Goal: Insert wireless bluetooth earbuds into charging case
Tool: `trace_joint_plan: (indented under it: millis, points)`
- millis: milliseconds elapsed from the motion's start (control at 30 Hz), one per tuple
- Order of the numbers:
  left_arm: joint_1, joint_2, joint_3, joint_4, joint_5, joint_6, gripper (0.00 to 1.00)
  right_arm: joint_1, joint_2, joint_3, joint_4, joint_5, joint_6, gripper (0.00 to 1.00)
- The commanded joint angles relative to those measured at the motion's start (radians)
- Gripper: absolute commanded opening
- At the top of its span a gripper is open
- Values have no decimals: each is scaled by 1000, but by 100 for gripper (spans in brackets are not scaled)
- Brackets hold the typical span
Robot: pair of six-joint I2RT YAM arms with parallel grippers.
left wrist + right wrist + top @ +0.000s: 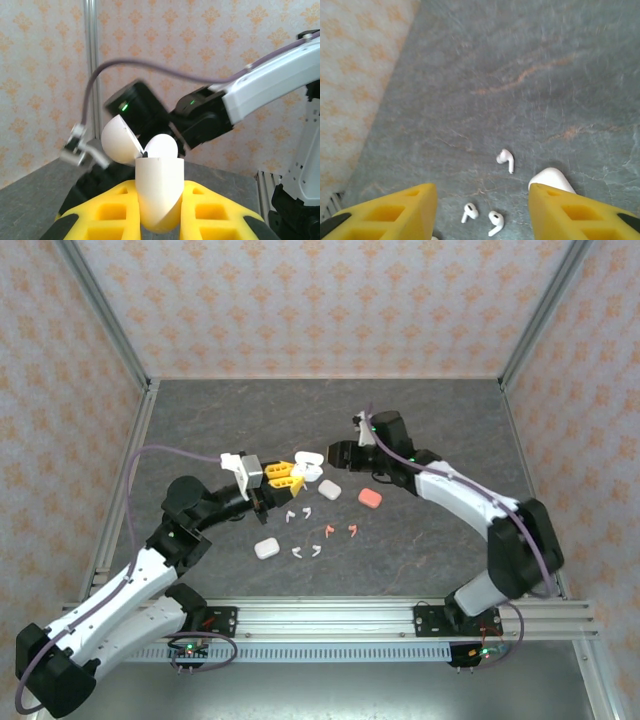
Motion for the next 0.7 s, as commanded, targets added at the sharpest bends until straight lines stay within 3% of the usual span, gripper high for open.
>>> trace_joint_plan:
  millis: [0, 400, 667]
  points:
    - [-5, -29, 8, 52, -10, -10, 0, 54, 122, 95, 0, -22, -48, 51]
    - [-6, -67, 12, 7, -21, -1, 0, 132, 522, 403, -120, -22, -145, 44]
    - [-5, -72, 8, 7, -24, -4, 0, 159, 686, 593, -261, 8, -229, 42]
